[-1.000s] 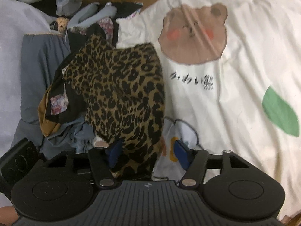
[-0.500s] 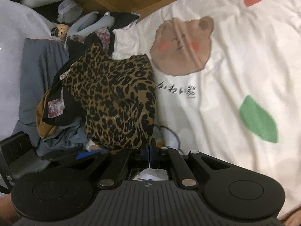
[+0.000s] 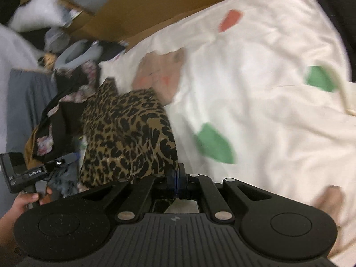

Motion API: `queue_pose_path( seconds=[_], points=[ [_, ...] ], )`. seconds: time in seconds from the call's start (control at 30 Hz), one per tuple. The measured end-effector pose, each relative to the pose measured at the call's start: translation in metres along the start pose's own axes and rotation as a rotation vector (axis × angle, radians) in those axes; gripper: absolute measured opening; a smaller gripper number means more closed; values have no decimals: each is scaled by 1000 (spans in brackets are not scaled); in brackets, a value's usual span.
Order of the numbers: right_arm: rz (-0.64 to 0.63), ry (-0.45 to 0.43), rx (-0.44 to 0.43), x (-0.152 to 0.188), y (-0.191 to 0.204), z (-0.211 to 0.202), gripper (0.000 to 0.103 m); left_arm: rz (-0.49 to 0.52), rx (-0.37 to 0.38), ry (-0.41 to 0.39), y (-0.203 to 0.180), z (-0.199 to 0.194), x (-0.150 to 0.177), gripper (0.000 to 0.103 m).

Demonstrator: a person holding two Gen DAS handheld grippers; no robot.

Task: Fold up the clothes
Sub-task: 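Lift the leopard garment with the left tool while the right tool grasps another edge, then pull the leopard garment onto the blanket with both tools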

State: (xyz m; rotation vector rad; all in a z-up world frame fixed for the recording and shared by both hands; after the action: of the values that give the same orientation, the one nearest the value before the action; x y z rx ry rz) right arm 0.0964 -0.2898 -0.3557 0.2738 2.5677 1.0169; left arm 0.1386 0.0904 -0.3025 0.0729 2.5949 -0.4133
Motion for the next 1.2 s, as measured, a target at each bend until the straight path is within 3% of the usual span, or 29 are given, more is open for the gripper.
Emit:
queue_pose_path(
  seconds=[0.3, 0.4, 0.5, 0.63, 0.67, 0.77, 0.8, 1.0, 1.07, 1.2],
  points=[
    [39, -20, 126, 14, -48, -46, 0, -20, -107, 13, 21, 34, -20, 94],
    [90, -10, 172, 28, -70, -56, 0, -38, -112, 14, 26, 44, -27, 94],
    [154, 6, 220, 43, -91, -62, 0, -50, -72, 11, 25, 53, -34, 94],
    [213, -37, 240, 51, -105, -77, 5, -49, -45, 9, 22, 69, -43, 95],
    [219, -56, 241, 50, -105, -81, 12, -52, -41, 10, 22, 73, -45, 95],
    [163, -106, 299, 43, -99, -86, 54, -78, -36, 20, 26, 86, -48, 95],
    [134, -120, 309, 40, -95, -87, 57, -89, -37, 24, 28, 89, -49, 95],
    [27, -143, 333, 32, -79, -77, 58, -133, 6, 31, 33, 91, -52, 63],
    [-17, -146, 354, 31, -73, -72, 58, -127, -12, 38, 35, 89, -52, 36],
    [-62, -97, 348, 28, -63, -60, 58, -150, 16, 49, 41, 82, -51, 23]
  ],
)
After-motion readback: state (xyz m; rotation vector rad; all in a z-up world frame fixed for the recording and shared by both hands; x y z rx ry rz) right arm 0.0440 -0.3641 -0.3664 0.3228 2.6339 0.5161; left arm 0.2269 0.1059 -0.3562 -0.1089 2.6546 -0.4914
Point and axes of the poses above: each gripper's, at about its wrist camera, not at the fingertips, and z roughly the way its jaws point, y to its left, x to its underside, the point moved 3 cm from there along z, roughly the way its jaws point, and after that the axes turned 5 degrees about -x, right-handed, at the moved point
